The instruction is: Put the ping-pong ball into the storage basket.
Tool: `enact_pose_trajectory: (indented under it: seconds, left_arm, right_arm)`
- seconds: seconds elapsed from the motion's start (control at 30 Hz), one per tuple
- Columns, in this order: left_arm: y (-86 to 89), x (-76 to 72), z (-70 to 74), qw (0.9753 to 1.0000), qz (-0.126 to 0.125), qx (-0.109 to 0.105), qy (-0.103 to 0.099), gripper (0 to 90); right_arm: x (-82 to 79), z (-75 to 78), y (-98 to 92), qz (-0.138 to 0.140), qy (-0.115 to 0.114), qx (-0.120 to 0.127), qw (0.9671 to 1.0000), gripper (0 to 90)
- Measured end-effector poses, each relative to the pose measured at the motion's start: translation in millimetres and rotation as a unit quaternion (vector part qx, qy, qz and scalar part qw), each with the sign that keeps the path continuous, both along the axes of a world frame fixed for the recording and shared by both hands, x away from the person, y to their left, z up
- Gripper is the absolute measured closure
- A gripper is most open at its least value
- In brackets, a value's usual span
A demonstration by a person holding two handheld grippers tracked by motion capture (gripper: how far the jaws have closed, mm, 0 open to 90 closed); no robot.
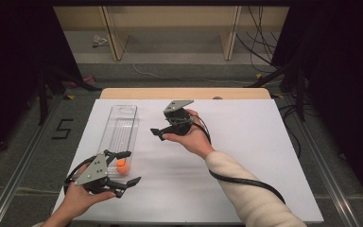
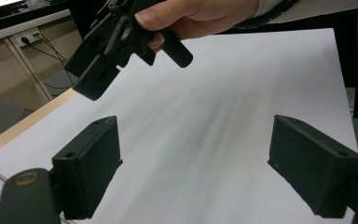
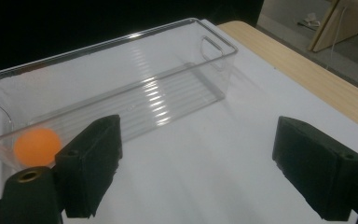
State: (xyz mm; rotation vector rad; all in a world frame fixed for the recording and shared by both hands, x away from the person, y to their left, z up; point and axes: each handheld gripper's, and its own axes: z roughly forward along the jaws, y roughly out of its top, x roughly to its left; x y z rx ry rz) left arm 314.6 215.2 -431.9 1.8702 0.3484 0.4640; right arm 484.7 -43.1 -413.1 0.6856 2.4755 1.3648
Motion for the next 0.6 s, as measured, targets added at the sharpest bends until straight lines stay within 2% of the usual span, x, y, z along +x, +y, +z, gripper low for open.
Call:
enact_pose_trajectory:
  seconds: [0.6]
  left_arm:
    - [0.1,0.1,-0.2,1.0000,0.002,0.000,0.001,16.2]
  right_arm:
    - [-3.8,-5.4,-44.6,-0.031,0.007,0.004,0.9995,16.5]
